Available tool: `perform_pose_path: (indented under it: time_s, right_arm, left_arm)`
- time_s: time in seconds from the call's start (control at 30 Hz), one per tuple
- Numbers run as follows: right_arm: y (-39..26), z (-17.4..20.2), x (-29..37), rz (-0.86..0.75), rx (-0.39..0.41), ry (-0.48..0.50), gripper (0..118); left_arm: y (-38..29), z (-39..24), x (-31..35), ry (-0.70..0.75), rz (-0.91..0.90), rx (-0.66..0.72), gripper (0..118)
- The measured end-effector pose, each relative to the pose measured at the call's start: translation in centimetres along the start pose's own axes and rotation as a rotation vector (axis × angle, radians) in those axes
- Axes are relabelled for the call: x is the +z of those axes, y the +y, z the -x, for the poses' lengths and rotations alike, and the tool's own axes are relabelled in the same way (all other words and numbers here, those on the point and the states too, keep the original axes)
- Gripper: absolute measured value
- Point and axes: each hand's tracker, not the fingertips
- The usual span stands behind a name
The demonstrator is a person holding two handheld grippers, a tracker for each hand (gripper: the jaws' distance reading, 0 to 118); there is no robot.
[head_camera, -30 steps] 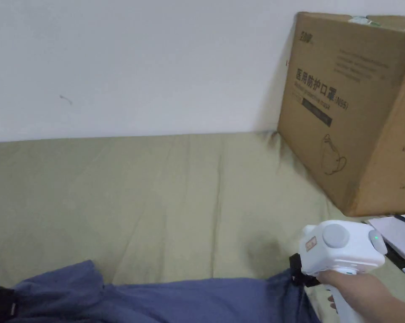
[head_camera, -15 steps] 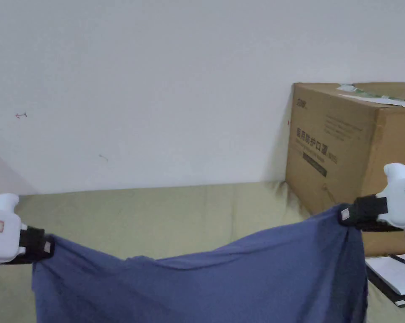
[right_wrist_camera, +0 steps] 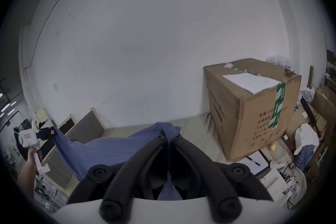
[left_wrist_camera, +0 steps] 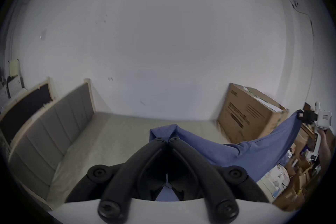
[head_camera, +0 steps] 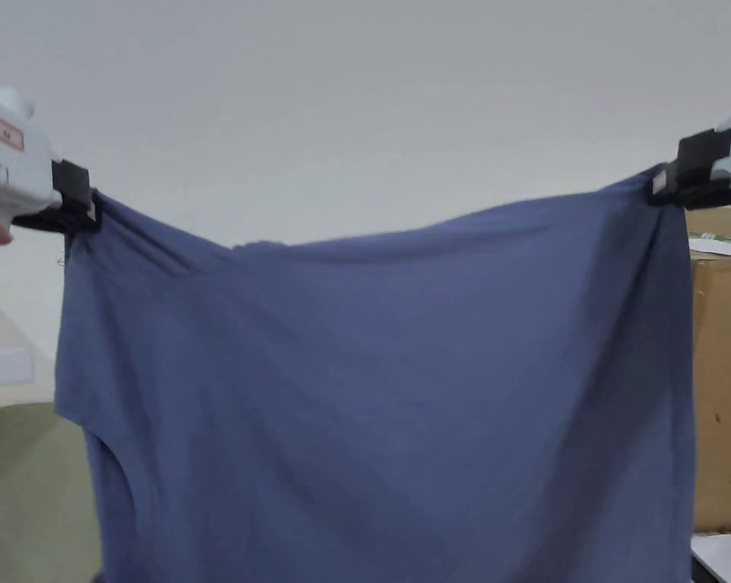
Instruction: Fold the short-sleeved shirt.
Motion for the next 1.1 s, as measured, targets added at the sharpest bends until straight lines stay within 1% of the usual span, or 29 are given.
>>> perform_pose_path:
  time_s: [0.03, 0.17, 0.27, 0.33, 0.43, 0.5, 0.57, 0.63, 0.7, 0.77, 0.87, 0.9, 1.0, 1.03, 1.1]
  right_arm:
    - [0.6, 0.3, -0.9, -0.014, -0.001, -0.008, 0]
    - [2.9, 1.1, -5.5, -0.054, 0.002, -0.018, 0]
    - [3.4, 1.3, -9.0, -0.087, -0.005, -0.026, 0]
    - [3.2, 1.5, -11.0, -0.123, -0.007, -0.026, 0]
    - [2.0, 1.5, -13.7, -0.171, -0.006, -0.02, 0]
    - [0.6, 1.7, -15.3, -0.207, 0.019, -0.031, 0]
    - [-1.6, 1.7, -16.8, -0.236, 0.045, -0.028, 0]
    - [-4.4, 1.4, -18.7, -0.232, 0.05, -0.033, 0]
    - [-8.4, 1.0, -21.1, -0.174, 0.07, -0.063, 0]
    - [-13.0, 0.1, -23.6, -0.075, 0.06, -0.072, 0]
    - [-22.3, -1.6, -26.9, 0.128, 0.006, -0.076, 0]
    - [-25.2, -2.2, -27.4, 0.193, -0.008, -0.062, 0]
    - [-34.8, -4.3, -27.4, 0.389, -0.009, -0.06, 0]
    - [-37.4, -4.9, -26.8, 0.445, -0.011, -0.06, 0]
    - [-41.6, -6.4, -24.8, 0.558, 0.012, -0.046, 0]
  left_arm:
    - [1.0, -0.1, -0.7, -0.012, -0.018, 0.002, 0]
    - [4.4, -0.9, -3.5, 0.026, -0.094, 0.032, 0]
    - [6.5, -0.8, -5.6, 0.03, -0.151, 0.055, 0]
    - [7.9, 0.9, -8.0, 0.035, -0.188, 0.057, 0]
    - [7.9, 1.7, -9.9, 0.06, -0.267, 0.072, 0]
    - [6.6, 2.3, -11.1, 0.057, -0.333, 0.076, 0]
    - [4.6, 2.8, -12.7, 0.082, -0.356, 0.065, 0]
    - [1.8, 3.6, -14.9, 0.107, -0.34, 0.066, 0]
    - [-2.0, 4.6, -17.7, 0.105, -0.221, 0.086, 0]
    - [-6.8, 5.7, -20.7, 0.085, -0.067, 0.127, 0]
    - [-17.0, 7.4, -24.2, 0.073, 0.156, 0.164, 0]
    - [-20.1, 7.9, -24.8, 0.058, 0.219, 0.186, 0]
    - [-31.0, 9.0, -24.3, 0.063, 0.401, 0.252, 0]
    - [-33.8, 9.6, -23.6, 0.071, 0.439, 0.27, 0]
    - [-38.7, 10.3, -21.2, 0.077, 0.505, 0.274, 0]
